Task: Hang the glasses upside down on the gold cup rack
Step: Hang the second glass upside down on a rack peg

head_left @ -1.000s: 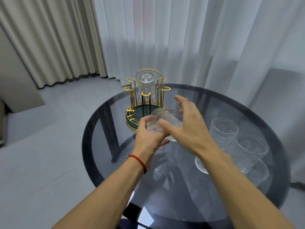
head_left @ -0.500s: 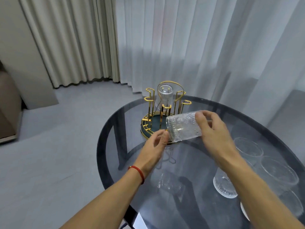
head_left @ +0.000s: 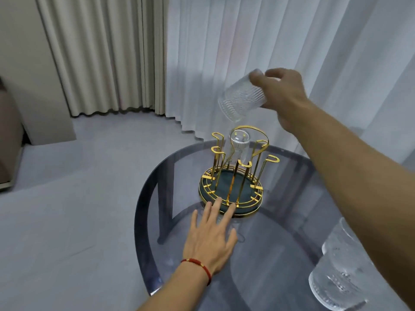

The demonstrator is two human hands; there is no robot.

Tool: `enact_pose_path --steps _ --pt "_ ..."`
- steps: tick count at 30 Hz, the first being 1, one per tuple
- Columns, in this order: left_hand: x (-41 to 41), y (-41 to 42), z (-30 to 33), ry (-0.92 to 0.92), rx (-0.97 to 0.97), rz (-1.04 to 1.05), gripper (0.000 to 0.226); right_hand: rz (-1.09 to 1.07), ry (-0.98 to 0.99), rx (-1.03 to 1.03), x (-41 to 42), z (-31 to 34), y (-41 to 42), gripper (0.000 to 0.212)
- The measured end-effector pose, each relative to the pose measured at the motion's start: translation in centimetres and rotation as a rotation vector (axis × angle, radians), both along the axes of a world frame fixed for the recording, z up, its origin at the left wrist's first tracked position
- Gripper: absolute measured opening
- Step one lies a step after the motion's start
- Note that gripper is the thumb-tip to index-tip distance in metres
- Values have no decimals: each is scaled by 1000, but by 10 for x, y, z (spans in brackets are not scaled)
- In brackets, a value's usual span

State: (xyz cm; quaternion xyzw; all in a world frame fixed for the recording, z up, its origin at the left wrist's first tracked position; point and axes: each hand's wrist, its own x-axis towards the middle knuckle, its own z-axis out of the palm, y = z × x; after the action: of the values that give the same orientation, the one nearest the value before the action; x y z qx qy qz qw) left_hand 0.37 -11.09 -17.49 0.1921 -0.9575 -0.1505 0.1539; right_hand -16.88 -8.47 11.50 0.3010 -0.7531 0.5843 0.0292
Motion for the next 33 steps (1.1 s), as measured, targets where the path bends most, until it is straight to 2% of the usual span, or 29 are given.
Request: enact_pose_path --steps 2,5,9,15,20,25,33 --pt "0 -1 -1 4 -8 2 60 -5 -5 86 -1 -2 -26 69" --pt "-2 -3 -5 7 -3 1 61 -11 129 310 3 -14 -49 67" --pt "-5 -3 -9 7 -2 -1 62 -8 236 469 2 -25 -66 54" --pt "-4 -3 -9 38 4 4 62 41 265 655 -8 -41 -76 60" --pt "-5 -4 -7 33 6 4 61 160 279 804 -13 -52 -80 55" --pt "-4 -3 -7 45 18 11 60 213 283 951 -16 -57 -81 67" --pt "-5 -4 -7 38 14 19 59 190 435 1123 -21 -67 -88 75"
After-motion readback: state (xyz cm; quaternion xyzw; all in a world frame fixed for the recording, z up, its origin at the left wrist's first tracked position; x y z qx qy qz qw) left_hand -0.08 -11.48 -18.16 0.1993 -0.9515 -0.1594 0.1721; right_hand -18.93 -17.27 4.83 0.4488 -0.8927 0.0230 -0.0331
